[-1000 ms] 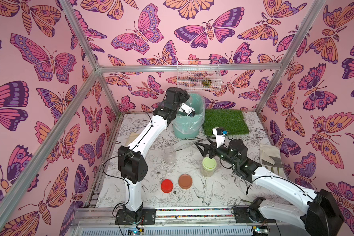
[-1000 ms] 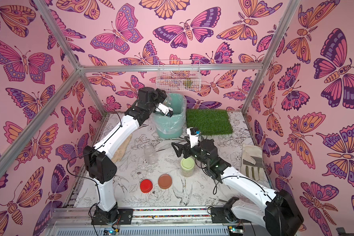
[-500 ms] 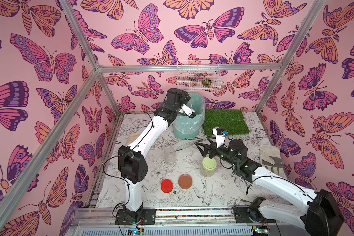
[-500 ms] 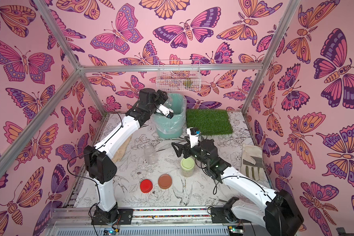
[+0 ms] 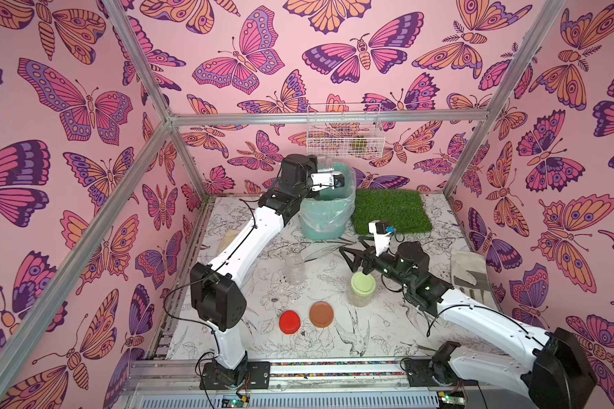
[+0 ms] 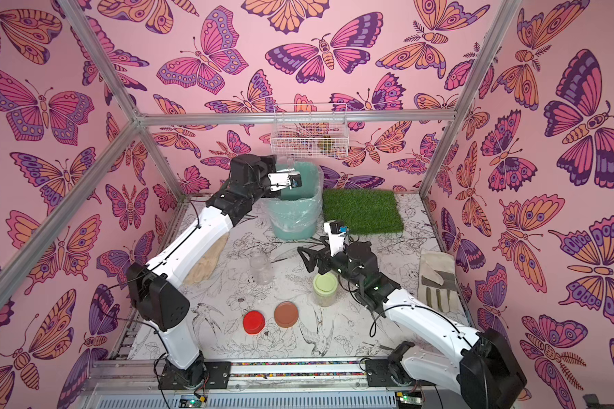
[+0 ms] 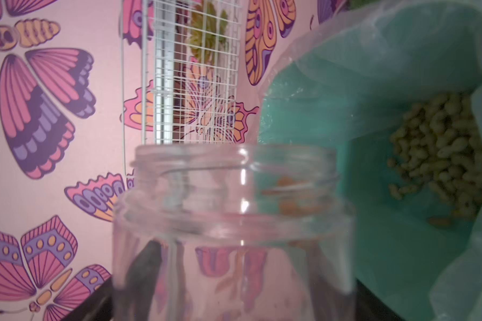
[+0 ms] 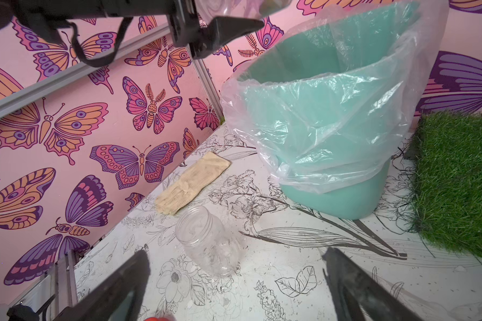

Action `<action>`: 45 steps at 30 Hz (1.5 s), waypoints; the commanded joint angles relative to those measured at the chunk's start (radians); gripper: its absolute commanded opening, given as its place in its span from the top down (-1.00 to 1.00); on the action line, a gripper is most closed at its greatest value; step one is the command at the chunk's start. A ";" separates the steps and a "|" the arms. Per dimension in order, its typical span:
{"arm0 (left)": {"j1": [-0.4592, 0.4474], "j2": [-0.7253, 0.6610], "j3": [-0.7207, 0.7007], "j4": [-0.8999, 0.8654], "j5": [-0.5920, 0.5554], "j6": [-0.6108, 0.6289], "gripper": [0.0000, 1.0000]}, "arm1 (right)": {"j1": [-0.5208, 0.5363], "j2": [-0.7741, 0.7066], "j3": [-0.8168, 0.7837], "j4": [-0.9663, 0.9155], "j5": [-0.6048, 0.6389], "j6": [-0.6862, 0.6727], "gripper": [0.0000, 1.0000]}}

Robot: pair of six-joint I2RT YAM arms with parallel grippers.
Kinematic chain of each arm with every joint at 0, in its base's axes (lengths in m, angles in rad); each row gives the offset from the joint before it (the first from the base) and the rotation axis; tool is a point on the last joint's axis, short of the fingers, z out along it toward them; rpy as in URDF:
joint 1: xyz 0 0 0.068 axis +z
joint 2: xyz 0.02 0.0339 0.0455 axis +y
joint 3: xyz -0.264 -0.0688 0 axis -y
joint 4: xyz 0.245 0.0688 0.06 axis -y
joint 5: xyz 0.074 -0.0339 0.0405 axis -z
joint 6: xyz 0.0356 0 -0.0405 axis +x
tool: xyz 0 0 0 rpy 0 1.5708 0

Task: Empty moldy peanuts from jars
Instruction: Pour the moldy peanuts from the jar into the trash bin.

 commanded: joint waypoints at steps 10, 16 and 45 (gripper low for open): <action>0.052 -0.266 -0.485 0.583 0.154 -0.933 1.00 | -0.007 0.018 0.055 -0.030 -0.070 0.017 -0.98; 0.061 -0.343 -0.701 0.767 0.081 -1.115 1.00 | -0.006 0.022 0.060 -0.024 -0.073 0.028 -0.98; 0.049 -0.156 -0.209 0.067 0.027 0.152 1.00 | -0.006 0.014 0.022 0.009 -0.046 0.026 -0.98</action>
